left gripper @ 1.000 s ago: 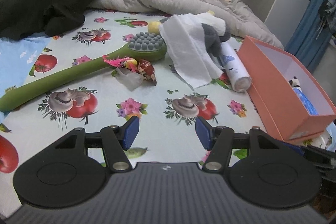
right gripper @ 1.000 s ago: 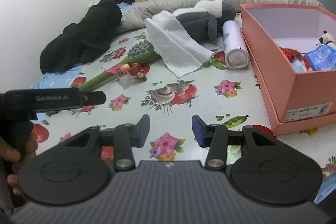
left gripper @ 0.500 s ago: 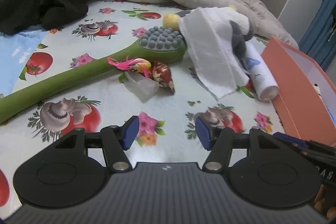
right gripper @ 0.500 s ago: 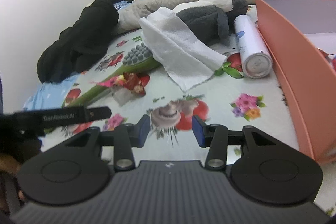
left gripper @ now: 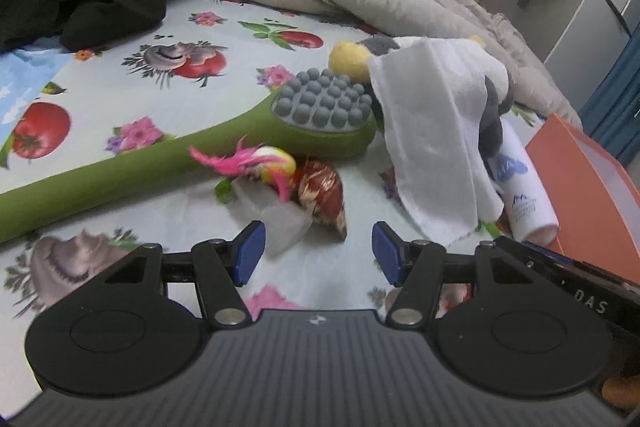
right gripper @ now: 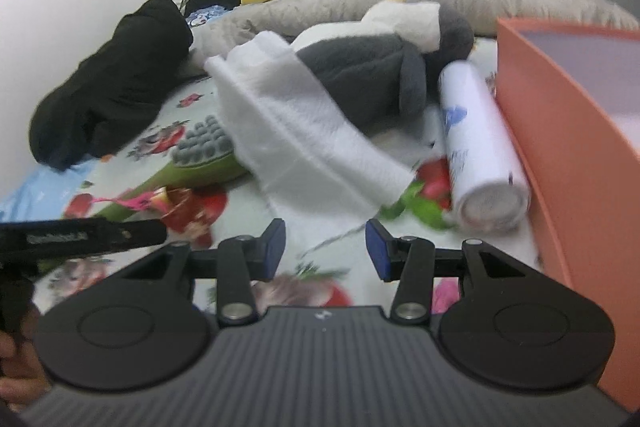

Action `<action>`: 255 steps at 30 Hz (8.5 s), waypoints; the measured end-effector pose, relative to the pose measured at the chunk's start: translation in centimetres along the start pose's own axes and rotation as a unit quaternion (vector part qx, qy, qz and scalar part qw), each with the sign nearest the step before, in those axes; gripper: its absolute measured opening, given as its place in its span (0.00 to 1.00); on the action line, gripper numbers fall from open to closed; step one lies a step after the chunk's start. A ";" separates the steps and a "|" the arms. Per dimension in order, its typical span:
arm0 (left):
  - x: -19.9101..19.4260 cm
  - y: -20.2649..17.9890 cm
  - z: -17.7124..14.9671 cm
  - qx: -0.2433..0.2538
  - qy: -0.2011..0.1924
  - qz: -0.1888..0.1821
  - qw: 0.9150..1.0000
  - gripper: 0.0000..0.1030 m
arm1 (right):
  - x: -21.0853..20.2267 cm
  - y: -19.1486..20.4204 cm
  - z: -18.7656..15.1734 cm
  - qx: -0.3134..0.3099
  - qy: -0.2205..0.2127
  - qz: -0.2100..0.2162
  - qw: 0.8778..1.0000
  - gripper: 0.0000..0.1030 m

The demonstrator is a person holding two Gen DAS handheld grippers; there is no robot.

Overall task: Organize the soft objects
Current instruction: 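Move left tool toward small wrapped candy while right tool approaches white towel, then close right tool on white towel edge, then lift white towel with right tool while left tool grasps small wrapped candy, then carry candy and towel over pink box and open both tools, then withdraw both open tools up and away from the pink box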

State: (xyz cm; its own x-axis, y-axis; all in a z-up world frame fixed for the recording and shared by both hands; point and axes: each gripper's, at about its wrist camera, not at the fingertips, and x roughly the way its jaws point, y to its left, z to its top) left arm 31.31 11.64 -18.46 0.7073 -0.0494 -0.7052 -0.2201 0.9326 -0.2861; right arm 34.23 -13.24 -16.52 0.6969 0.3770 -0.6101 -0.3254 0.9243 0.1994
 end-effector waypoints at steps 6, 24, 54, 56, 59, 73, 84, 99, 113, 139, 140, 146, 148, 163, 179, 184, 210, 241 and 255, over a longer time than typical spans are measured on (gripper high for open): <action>1.7 -0.8 1.1 0.000 -0.015 -0.005 1.000 0.61 | 2.1 0.3 1.8 -0.078 -0.018 -0.005 0.997 0.61; 4.3 -2.4 1.3 0.045 -0.019 0.029 0.998 0.12 | 6.9 0.4 0.9 -0.137 0.034 -0.009 0.990 0.16; -7.3 -5.7 -7.1 0.053 -0.011 -0.034 0.998 0.09 | -10.4 -0.4 -5.4 -0.048 0.049 0.003 0.998 0.06; -7.9 -5.7 -7.8 0.052 -0.008 -0.036 0.998 0.09 | -11.4 -0.4 -6.2 -0.042 0.054 0.001 0.998 0.06; -8.7 -5.6 -8.5 0.050 -0.003 -0.035 0.998 0.09 | -12.6 -0.3 -7.6 -0.039 0.066 0.002 0.997 0.07; -9.4 -4.3 -10.5 0.020 0.024 -0.021 0.999 0.54 | -15.0 0.3 -8.9 -0.086 0.045 -0.005 0.995 0.58; -8.5 -3.7 -11.2 -0.006 0.040 -0.009 0.999 0.62 | -10.0 2.7 -8.8 -0.154 0.076 0.038 0.984 0.70; -6.7 -3.8 -10.7 -0.017 0.050 0.000 0.999 0.74 | -9.1 0.2 -10.0 -0.106 0.103 0.011 0.989 0.15; -5.1 -5.2 -10.4 0.022 0.036 0.033 0.999 0.51 | -10.2 -2.6 -10.3 -0.034 0.087 -0.014 0.996 0.11; -10.4 -10.3 -7.9 0.072 0.021 -0.004 0.997 0.34 | -15.9 -2.0 -4.2 -0.004 0.032 -0.005 0.999 0.11; -10.9 -10.8 -7.5 0.077 0.018 -0.008 0.997 0.34 | -16.3 -2.0 -3.7 -0.004 0.026 -0.006 1.000 0.11; -13.4 -14.0 -5.0 0.102 -0.003 -0.029 0.994 0.34 | -19.1 -2.6 -0.6 -0.001 -0.005 -0.014 1.000 0.11; -14.0 -14.8 -4.2 0.103 -0.009 -0.035 0.994 0.34 | -20.1 -3.1 0.5 0.003 -0.016 -0.016 1.000 0.11; -18.7 -23.9 2.5 0.129 -0.073 -0.088 0.985 0.34 | -26.1 -7.3 7.9 -0.008 -0.099 -0.037 0.994 0.11; -10.8 -34.5 3.7 0.174 -0.022 -0.124 0.977 0.34 | -21.5 -17.7 7.4 0.061 -0.047 -0.086 0.993 0.11; -6.5 -36.2 2.7 0.187 0.016 -0.120 0.975 0.35 | -18.6 -20.0 5.8 0.080 0.002 -0.097 0.992 0.11; 1.4 -37.6 1.4 0.214 0.095 -0.106 0.966 0.50 | -15.3 -22.8 2.8 0.111 0.058 -0.108 0.986 0.49; -22.0 -27.0 0.2 0.169 -0.069 -0.137 0.974 0.54 | -29.7 -8.4 2.5 0.052 -0.104 -0.044 0.992 0.49; -26.4 -18.1 -3.8 0.137 -0.074 -0.103 0.982 0.54 | -28.7 -2.6 -2.3 0.039 -0.078 -0.009 0.996 0.49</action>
State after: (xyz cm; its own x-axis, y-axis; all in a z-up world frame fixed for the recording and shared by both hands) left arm 14.07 -5.26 2.86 0.8126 -0.2139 -0.5421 0.1133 0.9704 -0.2131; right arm 13.59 -26.56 -1.32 0.7950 0.3597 -0.4885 -0.2661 0.9304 0.2520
